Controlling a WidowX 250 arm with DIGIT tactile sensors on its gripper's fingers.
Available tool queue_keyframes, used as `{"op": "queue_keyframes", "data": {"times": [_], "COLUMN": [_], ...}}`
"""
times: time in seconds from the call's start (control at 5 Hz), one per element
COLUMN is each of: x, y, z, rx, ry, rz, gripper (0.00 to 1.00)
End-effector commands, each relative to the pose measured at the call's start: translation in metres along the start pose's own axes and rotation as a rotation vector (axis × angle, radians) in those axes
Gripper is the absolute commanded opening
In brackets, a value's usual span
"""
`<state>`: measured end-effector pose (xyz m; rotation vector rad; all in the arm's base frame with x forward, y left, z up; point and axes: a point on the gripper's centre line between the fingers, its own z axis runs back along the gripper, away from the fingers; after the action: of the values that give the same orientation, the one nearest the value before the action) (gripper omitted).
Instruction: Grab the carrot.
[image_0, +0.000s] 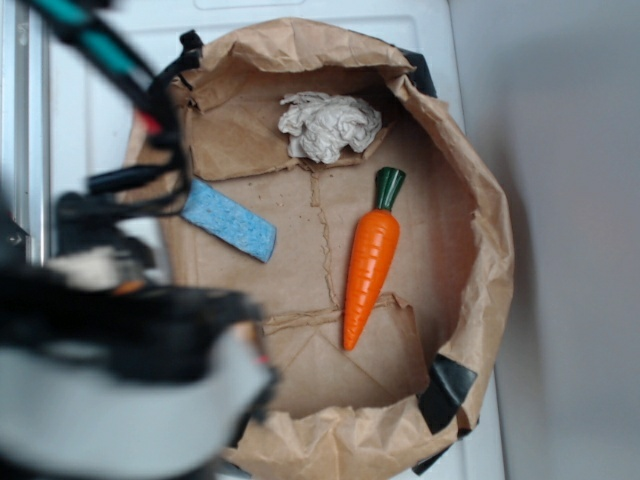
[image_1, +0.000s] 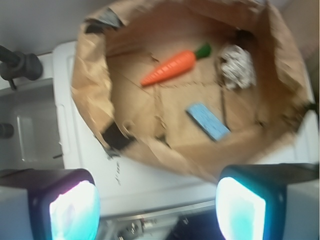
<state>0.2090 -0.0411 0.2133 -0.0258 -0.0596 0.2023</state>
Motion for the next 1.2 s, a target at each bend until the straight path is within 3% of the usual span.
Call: {"op": "queue_keyframes", "data": {"times": [0.0, 0.8, 1.0], "x": [0.056, 0.056, 0.067], "y": [0.016, 0.016, 0.024], "z": [-0.025, -0.025, -0.063], "rx": [-0.04, -0.04, -0.021], "ry": [-0.063, -0.063, -0.083], "rz": [-0.007, -0.007, 0.029], "gripper": [1.0, 1.0, 1.0]}}
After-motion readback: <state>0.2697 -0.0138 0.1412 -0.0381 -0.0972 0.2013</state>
